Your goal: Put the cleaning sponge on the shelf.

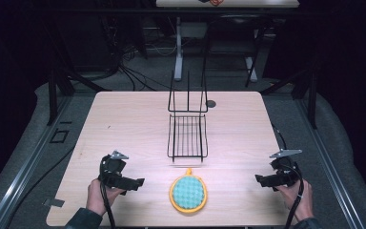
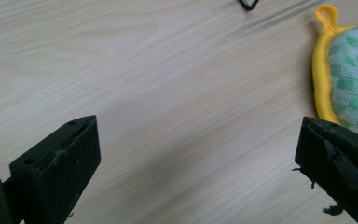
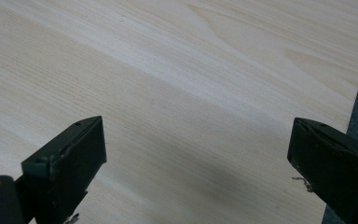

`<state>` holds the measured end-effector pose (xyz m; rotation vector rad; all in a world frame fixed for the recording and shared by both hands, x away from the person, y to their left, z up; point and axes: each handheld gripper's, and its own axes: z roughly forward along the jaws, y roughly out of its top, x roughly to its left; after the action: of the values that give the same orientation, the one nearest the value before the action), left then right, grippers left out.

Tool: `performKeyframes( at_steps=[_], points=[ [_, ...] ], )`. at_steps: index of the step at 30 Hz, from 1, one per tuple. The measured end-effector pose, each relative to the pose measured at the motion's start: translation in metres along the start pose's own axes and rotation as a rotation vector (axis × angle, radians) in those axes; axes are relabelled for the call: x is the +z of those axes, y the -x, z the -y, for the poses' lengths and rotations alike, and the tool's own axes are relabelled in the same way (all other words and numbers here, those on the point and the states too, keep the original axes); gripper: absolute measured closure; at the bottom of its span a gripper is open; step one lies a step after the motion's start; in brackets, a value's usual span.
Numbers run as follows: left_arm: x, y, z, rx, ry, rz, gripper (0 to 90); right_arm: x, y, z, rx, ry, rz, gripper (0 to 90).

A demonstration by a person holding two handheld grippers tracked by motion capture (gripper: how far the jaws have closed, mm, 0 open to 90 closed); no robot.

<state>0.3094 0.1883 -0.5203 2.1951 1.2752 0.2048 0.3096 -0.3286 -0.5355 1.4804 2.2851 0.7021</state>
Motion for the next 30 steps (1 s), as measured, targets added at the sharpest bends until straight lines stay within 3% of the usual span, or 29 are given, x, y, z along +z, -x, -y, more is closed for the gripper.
performKeyframes(
  at_steps=[11,24,30],
  points=[
    [0.012,0.029,-0.016,0.066,0.004,0.054,0.3,0.001,0.000,0.000,-0.006,-0.006,0.007,4.4],
    [0.021,0.043,-0.024,0.094,0.002,0.090,1.2,0.002,0.000,0.000,-0.008,-0.012,0.002,5.2],
    [0.025,0.053,-0.029,0.113,0.000,0.109,8.8,0.002,0.000,0.000,-0.009,-0.011,0.000,5.8]
  ],
)
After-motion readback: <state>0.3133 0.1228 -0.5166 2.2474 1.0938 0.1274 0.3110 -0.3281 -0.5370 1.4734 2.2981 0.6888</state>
